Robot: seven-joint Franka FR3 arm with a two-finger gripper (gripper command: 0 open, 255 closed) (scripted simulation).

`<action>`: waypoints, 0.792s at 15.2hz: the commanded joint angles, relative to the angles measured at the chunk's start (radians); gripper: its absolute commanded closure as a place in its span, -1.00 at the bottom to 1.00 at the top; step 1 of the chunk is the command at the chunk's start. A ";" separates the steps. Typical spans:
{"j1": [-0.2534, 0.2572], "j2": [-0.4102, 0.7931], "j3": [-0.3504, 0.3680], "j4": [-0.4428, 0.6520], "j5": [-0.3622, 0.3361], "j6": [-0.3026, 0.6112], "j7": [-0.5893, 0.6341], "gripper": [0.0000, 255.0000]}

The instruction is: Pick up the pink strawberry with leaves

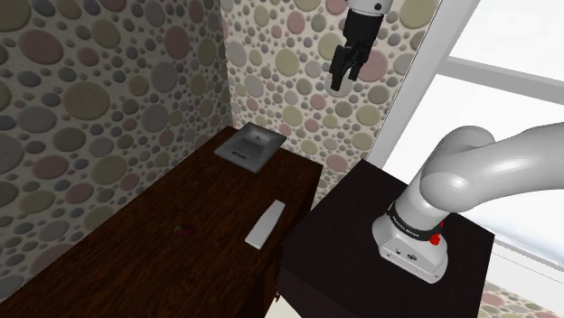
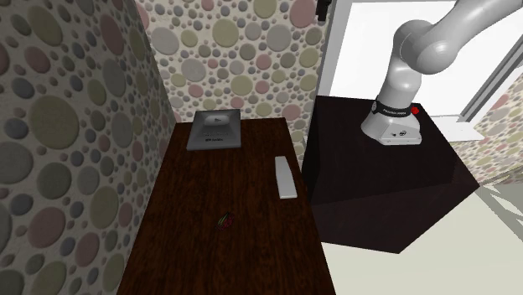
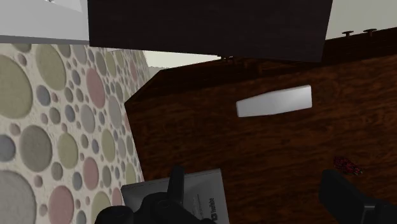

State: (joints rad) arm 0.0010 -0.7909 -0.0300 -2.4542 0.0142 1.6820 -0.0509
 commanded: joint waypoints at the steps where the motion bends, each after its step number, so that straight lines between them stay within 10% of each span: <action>1: 0.000 0.000 0.000 0.000 0.000 0.000 0.000 -1.00; 12: 0.092 0.345 0.125 0.044 0.060 0.239 0.057 -1.00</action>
State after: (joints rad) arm 0.0852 -0.4921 0.0828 -2.4225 0.0707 1.8921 -0.0001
